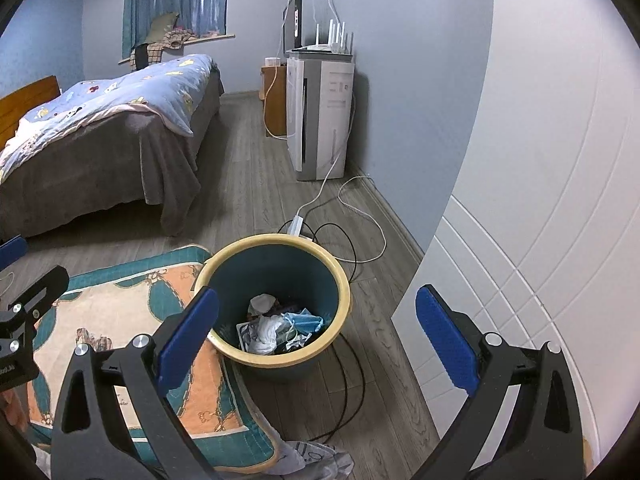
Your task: Collect trash
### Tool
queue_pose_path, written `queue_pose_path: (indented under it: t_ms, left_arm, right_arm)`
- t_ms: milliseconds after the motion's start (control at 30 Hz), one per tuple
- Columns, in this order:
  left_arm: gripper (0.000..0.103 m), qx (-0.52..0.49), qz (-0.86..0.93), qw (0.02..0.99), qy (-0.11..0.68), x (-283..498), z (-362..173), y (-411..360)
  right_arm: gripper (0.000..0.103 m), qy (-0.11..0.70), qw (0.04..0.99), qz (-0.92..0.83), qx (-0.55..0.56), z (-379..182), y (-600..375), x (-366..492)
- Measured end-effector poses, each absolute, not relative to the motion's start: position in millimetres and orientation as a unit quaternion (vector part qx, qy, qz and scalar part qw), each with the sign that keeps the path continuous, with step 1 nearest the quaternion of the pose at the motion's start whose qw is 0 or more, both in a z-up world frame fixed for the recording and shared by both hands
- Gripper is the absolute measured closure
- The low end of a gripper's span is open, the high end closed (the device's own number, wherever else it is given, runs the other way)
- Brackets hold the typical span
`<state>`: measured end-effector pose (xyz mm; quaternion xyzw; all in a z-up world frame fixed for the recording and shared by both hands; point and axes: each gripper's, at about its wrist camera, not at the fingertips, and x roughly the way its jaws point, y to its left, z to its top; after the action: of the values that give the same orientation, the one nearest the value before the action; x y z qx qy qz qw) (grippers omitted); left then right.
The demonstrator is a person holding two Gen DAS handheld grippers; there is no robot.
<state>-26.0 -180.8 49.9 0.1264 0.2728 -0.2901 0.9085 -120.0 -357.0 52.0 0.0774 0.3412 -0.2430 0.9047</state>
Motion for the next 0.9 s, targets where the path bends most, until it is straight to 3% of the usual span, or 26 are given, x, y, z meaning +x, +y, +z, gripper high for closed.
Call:
queue_pose_path:
  t_ms: [900]
  left_arm:
    - [0.005, 0.124, -0.291, 0.908, 0.274, -27.4, 51.9, -180.2]
  right_arm:
    - [0.006, 0.345, 0.902, -0.248, 0.081, 51.9, -358.0, -120.0]
